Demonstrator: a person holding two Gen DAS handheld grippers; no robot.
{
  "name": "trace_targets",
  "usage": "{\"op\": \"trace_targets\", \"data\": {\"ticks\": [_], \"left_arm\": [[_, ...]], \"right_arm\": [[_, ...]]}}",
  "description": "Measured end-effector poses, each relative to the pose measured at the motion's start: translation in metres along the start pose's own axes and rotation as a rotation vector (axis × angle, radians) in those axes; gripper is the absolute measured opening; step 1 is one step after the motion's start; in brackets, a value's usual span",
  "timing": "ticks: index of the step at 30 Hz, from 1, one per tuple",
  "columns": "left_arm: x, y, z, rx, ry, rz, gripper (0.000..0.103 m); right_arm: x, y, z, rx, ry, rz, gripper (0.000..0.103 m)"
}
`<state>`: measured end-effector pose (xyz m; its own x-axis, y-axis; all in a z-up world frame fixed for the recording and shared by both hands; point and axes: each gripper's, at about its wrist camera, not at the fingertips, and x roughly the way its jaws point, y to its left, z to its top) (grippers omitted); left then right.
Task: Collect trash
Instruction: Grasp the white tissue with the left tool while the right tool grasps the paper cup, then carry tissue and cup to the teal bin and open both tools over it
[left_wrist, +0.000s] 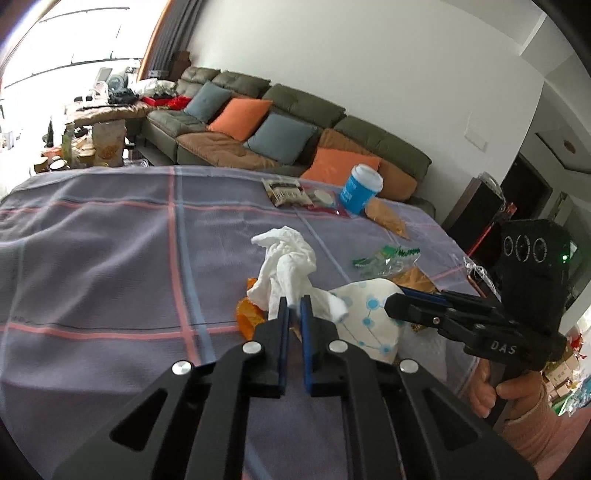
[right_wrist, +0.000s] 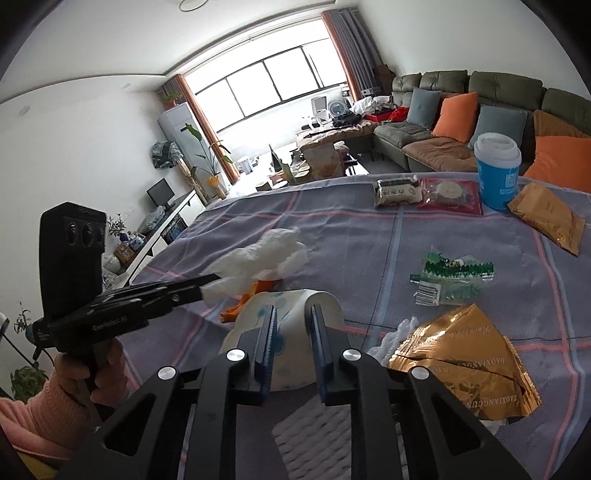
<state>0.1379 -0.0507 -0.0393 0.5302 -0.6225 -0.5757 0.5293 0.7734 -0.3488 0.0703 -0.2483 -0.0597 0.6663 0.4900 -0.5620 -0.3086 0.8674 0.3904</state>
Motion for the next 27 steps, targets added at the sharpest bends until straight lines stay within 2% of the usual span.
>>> {"op": "trace_targets", "data": {"ticks": [7, 15, 27], "left_arm": [[-0.047, 0.006, -0.005, -0.004, -0.079, 0.020, 0.007], [-0.092, 0.025, -0.024, -0.066, -0.142, 0.047, 0.007], [-0.147, 0.053, -0.058, -0.138, -0.187, 0.131, 0.007]], "right_arm": [[-0.008, 0.009, 0.005, -0.001, -0.029, 0.032, 0.016], [-0.012, 0.029, 0.011, -0.029, -0.056, 0.070, 0.016], [0.015, 0.074, 0.016, -0.079, -0.027, 0.172, 0.015]]}}
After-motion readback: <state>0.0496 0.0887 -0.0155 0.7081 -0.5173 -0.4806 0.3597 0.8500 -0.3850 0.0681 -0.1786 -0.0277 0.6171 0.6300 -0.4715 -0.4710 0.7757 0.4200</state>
